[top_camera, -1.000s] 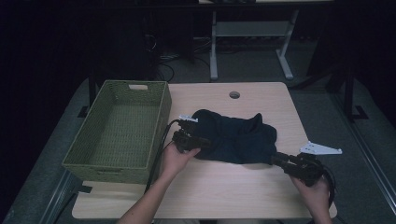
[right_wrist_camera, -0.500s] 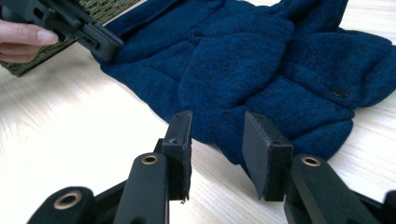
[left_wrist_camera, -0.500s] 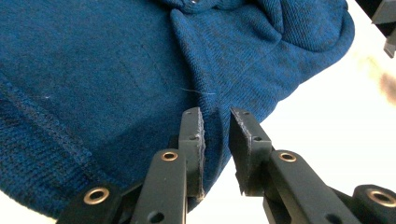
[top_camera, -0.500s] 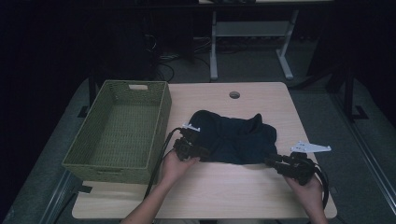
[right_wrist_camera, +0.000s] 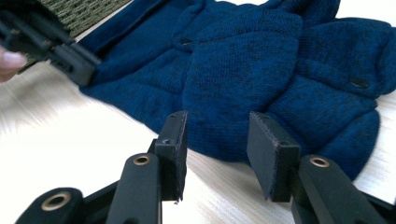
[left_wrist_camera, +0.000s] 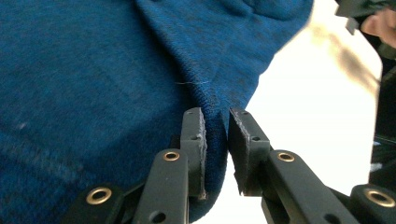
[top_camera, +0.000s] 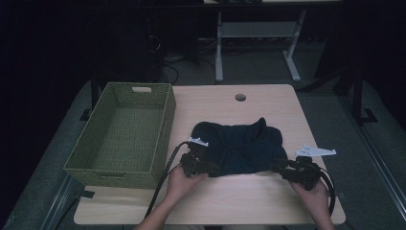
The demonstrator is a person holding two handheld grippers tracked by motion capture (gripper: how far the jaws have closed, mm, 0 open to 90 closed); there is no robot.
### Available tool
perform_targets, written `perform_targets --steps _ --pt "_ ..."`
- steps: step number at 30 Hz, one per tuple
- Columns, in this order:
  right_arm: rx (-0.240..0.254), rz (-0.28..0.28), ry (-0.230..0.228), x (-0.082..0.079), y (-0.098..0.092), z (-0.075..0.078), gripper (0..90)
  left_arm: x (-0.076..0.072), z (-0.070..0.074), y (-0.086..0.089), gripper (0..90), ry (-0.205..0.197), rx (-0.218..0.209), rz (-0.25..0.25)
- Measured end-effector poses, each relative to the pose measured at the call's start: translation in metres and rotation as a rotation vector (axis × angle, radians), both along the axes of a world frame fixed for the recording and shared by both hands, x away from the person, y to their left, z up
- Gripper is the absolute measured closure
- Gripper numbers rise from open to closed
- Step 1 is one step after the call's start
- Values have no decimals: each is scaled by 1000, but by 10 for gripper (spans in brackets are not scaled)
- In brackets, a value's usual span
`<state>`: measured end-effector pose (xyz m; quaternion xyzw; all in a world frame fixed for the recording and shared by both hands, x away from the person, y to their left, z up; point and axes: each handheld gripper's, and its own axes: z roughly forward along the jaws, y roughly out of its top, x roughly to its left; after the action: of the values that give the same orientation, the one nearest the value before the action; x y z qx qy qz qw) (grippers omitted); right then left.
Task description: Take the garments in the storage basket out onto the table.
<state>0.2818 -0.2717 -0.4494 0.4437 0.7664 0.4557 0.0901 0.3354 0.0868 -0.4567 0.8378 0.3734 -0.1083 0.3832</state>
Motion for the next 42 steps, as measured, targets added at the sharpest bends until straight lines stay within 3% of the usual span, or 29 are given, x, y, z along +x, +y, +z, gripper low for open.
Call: perform_targets --steps 15,23,30,35,42 --pt "2 11 30 0 3 -5 519 -40 -5 -35 762 2 -29 -100" --pt "-7 35 56 1 12 -9 496 -51 -7 -50 758 7 -50 -132" --pt "-19 66 69 3 27 -11 494 -48 5 -39 722 -2 -85 -107" --pt "-22 102 76 5 44 -12 509 -42 17 -23 711 -29 -93 -72" --pt "-49 190 97 6 71 -17 610 -28 25 -8 698 -51 -105 -5"
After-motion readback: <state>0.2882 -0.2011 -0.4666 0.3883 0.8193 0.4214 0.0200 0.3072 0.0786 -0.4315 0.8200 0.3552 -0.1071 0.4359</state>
